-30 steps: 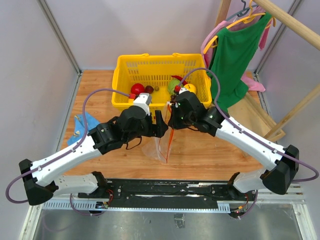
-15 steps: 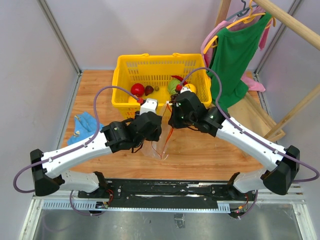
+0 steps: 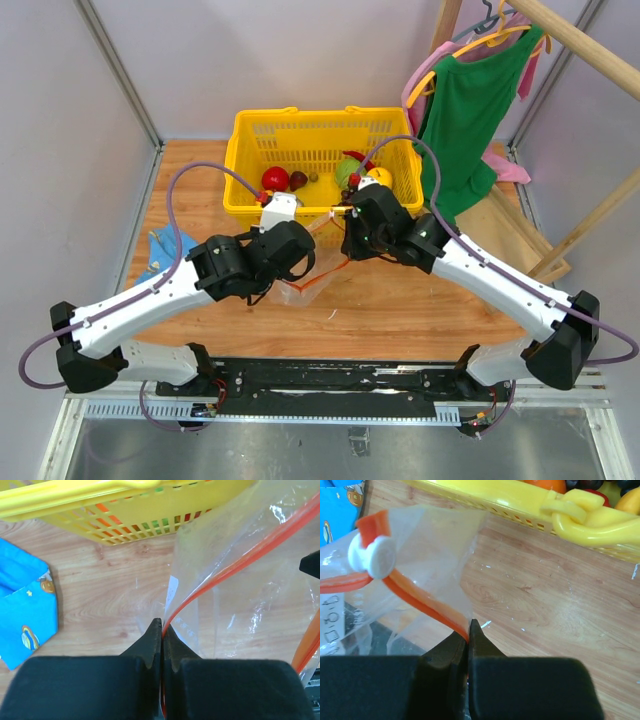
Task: Place the food in the zip-top bag and seal the zipper
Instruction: Open the zipper of the food storage bag.
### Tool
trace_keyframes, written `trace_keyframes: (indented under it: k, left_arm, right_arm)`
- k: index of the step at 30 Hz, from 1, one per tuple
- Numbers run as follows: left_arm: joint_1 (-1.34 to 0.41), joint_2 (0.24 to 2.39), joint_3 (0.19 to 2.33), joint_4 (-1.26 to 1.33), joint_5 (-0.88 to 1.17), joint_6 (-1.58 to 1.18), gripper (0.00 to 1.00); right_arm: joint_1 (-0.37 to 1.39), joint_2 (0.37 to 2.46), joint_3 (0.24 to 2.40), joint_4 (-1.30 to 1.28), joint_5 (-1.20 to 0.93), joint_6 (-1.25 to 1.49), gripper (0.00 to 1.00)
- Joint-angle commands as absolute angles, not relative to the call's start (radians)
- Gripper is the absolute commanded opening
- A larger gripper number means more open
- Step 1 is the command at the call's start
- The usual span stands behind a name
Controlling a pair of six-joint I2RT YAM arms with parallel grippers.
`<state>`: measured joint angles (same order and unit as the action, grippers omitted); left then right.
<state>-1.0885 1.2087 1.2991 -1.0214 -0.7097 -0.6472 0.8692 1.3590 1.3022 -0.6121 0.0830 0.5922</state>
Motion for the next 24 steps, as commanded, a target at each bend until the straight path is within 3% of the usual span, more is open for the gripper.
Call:
trace_keyframes:
  k: [1,5,18,24]
  left_arm:
    - [-1.091,1.184,1.379,-1.184,-0.765,-0.716,0.00]
    - [-1.089,1.187,1.392,-1.245,-0.731,-0.737,0.00]
    - [-1.058,1.222,1.308,-1.147,-0.635,-0.710,0.00]
    - [-1.043,1.232,1.319,-1.122,-0.622,-0.680,0.00]
  right_arm:
    - [0.869,1.374,1.329,-0.646,0.094,0.522,0.01]
    - [0.869,1.395,1.351,-0.632,0.034,0.463,0.05]
    - [0.835,1.425,1.584,-0.709,-0.169,0.215,0.59]
    - [0.732,1.444,1.675,-0.748,-0.140,0.149,0.67]
